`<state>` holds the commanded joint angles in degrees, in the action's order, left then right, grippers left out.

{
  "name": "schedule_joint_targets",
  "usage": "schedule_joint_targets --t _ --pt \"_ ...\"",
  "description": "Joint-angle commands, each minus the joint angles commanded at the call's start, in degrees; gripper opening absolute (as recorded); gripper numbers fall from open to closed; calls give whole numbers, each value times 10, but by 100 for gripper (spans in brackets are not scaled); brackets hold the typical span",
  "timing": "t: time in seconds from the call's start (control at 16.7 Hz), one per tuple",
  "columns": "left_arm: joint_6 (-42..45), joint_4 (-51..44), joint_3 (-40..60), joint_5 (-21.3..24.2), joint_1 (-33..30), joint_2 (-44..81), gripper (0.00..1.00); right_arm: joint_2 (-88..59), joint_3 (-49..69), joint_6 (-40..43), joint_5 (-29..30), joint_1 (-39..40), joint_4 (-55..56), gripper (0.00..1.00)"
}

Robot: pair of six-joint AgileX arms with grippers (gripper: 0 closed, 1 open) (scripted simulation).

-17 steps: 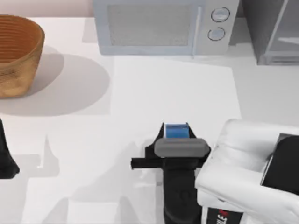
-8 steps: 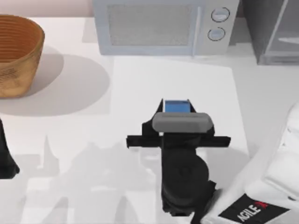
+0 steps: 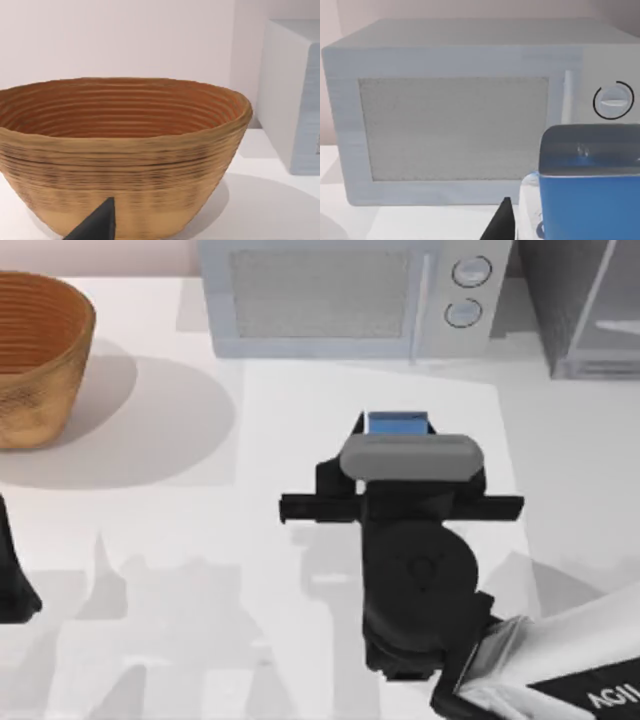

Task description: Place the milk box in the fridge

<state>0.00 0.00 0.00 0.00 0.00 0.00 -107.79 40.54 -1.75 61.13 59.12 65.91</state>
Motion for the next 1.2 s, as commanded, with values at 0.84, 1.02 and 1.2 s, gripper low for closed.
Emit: schedule_joint_targets --t 0.84,1.02,1.2 --pt "0 0 0 0 0 0 100 159 -11 0 -65 -82 -53 0" --pt "0 0 0 0 0 0 100 274 -43 7 -129 -143 -110 0" --pt "0 0 0 0 0 0 100 405 -90 14 -205 -212 -187 0"
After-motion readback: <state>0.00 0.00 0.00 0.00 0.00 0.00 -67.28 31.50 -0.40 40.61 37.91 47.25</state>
